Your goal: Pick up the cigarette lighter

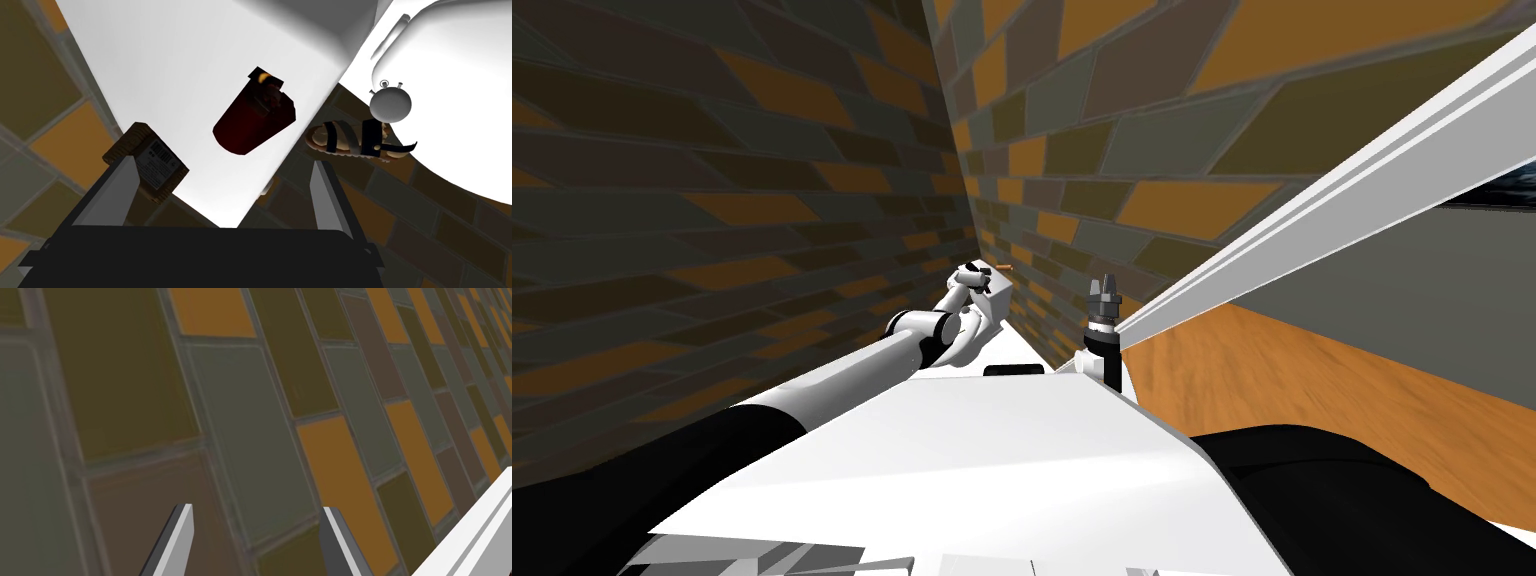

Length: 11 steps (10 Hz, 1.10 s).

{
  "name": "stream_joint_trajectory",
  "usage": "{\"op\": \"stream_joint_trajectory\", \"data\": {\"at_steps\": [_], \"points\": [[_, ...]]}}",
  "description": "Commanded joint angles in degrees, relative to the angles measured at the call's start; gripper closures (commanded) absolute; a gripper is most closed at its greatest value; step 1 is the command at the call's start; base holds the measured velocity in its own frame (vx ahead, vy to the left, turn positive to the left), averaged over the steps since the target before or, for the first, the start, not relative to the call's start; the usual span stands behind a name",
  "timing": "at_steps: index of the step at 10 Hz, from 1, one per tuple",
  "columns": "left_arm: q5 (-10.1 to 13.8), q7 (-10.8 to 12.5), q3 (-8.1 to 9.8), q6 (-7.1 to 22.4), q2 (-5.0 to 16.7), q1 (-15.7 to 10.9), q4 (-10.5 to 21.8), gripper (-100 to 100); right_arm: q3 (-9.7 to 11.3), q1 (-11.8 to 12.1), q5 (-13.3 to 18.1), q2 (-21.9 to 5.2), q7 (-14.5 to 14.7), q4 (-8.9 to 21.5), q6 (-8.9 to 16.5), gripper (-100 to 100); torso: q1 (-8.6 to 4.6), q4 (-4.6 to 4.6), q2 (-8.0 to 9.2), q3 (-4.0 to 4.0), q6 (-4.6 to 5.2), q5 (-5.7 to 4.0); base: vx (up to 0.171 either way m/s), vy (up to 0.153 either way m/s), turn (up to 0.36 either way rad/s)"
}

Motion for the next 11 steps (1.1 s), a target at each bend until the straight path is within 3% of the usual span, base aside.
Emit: {"op": "stream_joint_trajectory", "data": {"at_steps": [1, 2, 4, 9, 10, 11], "points": [[0.0, -0.3, 0.08, 0.7, 0.0, -0.8, 1.9, -100, 0.0, 0.0, 0.0, 0.0, 0.0, 0.0, 0.0, 0, 0.0, 0.0, 0.0, 0.0, 0.0, 0.0, -0.006, -0.011, -0.008], [0.0, -0.3, 0.08, 0.7, 0.0, -0.8, 1.9, -100, 0.0, 0.0, 0.0, 0.0, 0.0, 0.0, 0.0, 0, 0.02, -0.01, 0.0, 0.0, -0.01, 0.01, 0.0, 0.0, 0.0], [0.1, -1.1, 0.38, 3.5, 0.1, -3.7, 5.4, -100, 0.0, 0.0, 0.0, 0.0, 0.0, 0.0, 0.0, 0, 0.02, -0.01, -0.01, -0.01, -0.01, 0.01, -0.007, -0.011, -0.016], [0.2, -2.0, 0.74, 6.8, 0.4, -7.1, 10.4, -100, 0.0, 0.0, 0.0, 0.0, 0.0, 0.0, 0.0, 0, 0.01, 0.0, 0.01, 0.0, -0.01, 0.0, -0.008, -0.011, -0.009], [0.2, -1.8, 0.67, 6.4, 0.3, -6.5, 9.6, -100, 0.0, 0.0, 0.0, 0.0, 0.0, 0.0, 0.0, 0, 0.02, 0.0, 0.01, 0.0, -0.01, 0.01, 0.0, 0.0, 0.0], [0.2, -1.9, 0.68, 6.5, 0.3, -6.6, 9.7, 0, 0.0, 0.0, 0.0, 0.0, 0.0, 0.0, 0.0, 0, 0.04, -0.01, -0.01, -0.01, -0.02, 0.01, 0.0, 0.0, 0.0]]}}
